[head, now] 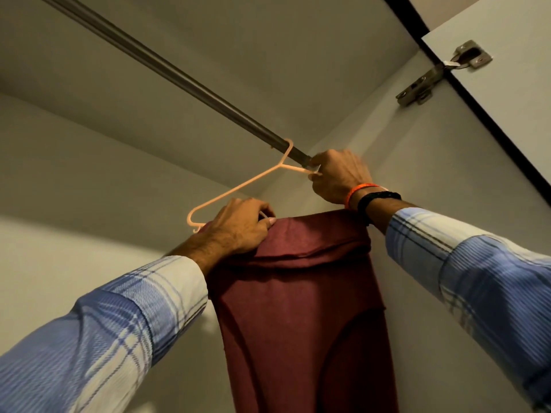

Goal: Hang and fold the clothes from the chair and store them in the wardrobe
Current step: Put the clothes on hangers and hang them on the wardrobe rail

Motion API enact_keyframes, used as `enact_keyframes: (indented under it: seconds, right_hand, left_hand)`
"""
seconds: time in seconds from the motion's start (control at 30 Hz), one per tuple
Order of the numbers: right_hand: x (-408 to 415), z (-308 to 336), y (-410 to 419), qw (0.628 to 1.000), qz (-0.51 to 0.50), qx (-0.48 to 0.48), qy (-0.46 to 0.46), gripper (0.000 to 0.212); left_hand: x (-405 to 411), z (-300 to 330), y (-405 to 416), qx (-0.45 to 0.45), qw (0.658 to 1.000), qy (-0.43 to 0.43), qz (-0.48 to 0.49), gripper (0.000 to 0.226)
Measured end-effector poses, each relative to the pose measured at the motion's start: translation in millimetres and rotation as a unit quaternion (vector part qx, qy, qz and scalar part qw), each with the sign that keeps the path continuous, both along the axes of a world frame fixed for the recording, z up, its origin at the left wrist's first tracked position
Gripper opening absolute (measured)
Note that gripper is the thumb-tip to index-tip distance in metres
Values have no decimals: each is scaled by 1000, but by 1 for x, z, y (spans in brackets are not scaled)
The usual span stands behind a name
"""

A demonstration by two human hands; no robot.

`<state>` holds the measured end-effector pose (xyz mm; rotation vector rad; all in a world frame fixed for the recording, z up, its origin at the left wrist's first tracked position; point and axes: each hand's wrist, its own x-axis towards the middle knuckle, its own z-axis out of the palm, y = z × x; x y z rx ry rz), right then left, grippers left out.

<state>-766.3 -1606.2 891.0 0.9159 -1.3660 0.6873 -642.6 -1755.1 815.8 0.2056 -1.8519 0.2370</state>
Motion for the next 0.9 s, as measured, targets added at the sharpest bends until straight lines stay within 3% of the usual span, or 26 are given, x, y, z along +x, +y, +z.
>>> enact_keyframes:
  seconds: [0.2,0.57,0.9]
  right_hand:
    - [1,-3,7,998,-41,8,39,29]
    - [-9,-6,14,987,-161,-3,27,26]
    - [-15,-12,21,988,-145,19,56,25]
  left_hand:
    - [-19,0,5,13,1000,-16,9,25]
    - [-60,-4,21,37,998,-56,10,29]
    - [-61,-12,29,58,997,-57,6,31]
